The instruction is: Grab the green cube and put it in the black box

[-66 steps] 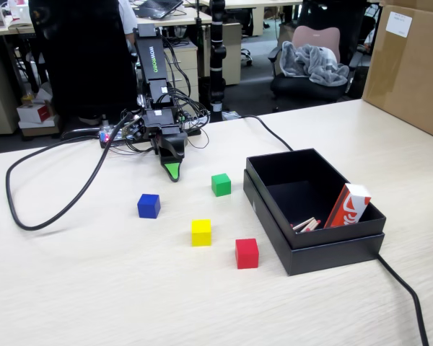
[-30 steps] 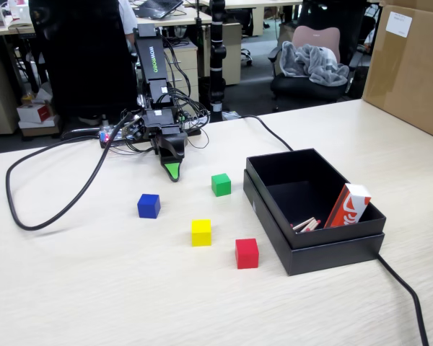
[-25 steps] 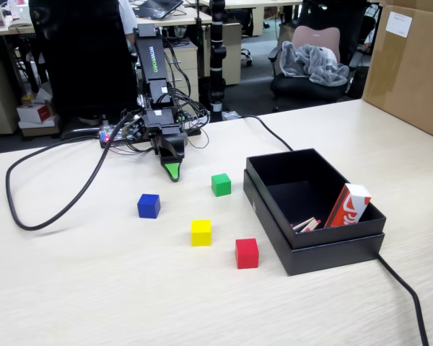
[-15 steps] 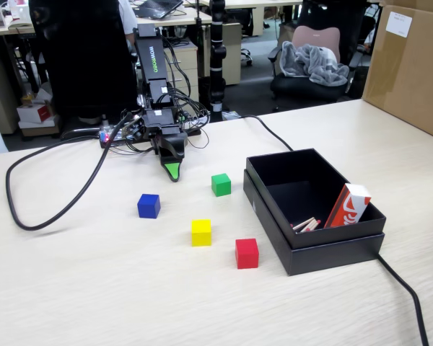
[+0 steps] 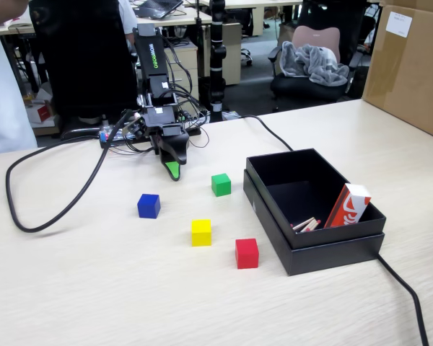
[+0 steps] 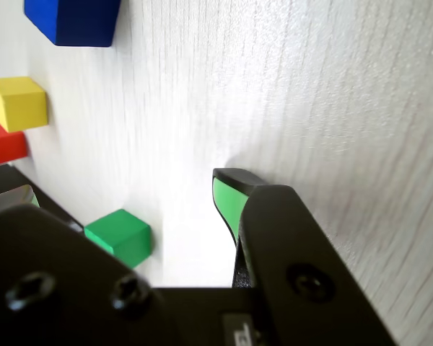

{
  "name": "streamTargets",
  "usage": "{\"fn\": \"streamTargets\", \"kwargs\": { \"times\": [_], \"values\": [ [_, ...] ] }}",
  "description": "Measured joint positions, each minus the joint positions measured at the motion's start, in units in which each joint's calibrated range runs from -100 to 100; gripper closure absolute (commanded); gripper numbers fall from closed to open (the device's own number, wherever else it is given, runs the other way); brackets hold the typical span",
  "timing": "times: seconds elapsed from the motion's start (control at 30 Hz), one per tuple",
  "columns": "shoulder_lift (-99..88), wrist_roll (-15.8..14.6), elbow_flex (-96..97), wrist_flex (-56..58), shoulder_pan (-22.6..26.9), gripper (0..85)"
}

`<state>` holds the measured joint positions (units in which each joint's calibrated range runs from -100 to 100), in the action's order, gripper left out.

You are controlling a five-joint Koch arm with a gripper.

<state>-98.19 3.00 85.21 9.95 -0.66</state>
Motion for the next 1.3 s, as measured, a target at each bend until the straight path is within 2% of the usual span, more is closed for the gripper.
{"fn": "streamTargets", "kwargs": {
  "times": [0.1,0.43,0.9,1.3],
  "values": [
    [0.39,-1.07,-8.58,9.76,0.83,37.8],
    [15.02,-9.43,-34.87,34.46,7.62,37.8],
    [51.65,-12.26,-54.86,40.03,10.16,37.5],
    [69.64,-13.38,-59.70,40.03,10.31,37.9]
  ]
}}
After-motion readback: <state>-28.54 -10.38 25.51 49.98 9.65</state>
